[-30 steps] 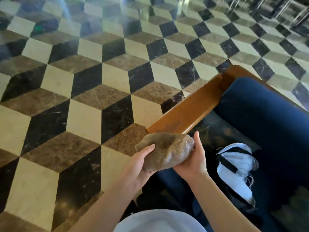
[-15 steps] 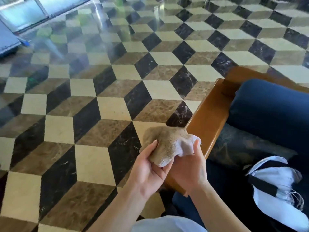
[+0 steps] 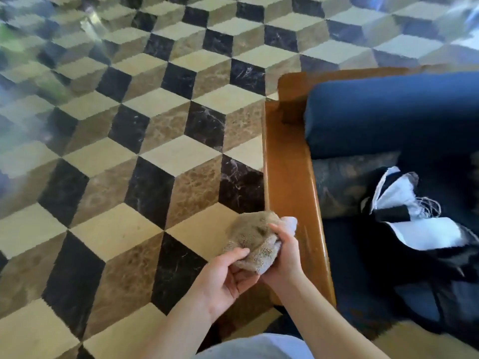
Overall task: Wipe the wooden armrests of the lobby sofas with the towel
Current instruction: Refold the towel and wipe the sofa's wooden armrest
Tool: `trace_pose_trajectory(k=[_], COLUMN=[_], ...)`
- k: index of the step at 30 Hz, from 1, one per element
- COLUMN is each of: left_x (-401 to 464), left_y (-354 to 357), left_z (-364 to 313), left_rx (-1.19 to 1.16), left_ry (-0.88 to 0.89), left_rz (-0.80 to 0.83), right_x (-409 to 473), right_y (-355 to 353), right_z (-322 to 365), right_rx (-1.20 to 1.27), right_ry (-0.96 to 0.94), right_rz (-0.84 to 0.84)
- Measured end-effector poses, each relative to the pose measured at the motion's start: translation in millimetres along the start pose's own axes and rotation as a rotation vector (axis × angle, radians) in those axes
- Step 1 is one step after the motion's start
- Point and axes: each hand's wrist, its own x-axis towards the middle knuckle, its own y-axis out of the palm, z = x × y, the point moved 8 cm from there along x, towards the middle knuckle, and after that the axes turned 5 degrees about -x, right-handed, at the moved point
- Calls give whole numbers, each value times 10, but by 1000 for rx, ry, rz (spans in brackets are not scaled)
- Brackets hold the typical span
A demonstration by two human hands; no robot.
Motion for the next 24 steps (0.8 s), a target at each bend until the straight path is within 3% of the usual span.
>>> trace_pose_trajectory(k=[4, 7, 12, 16, 19, 24], left_x=[185, 391, 1019, 1476, 1716, 1948], left_y=[-602, -901, -828, -725, -409, 225], left_z=[-240, -528, -847, -930, -879, -703], left_rx=[424, 709, 1195, 1639, 1898, 2274], left_ry=[-300, -312, -173, -106, -4, 195], left_rz=[81, 79, 99, 59, 164, 474], right_x=[-33, -200, -668, -916, -966, -774], right_y=[-209, -456, -961, -1194, -1314, -1268], right_z=[-356, -486, -718, -880, -1016, -1104], right_rx=[239, 413, 693, 813, 903, 866], right_ry=[-147, -265, -454, -488, -489, -394], right_rz=[-299, -455, -681, -809, -912, -1181])
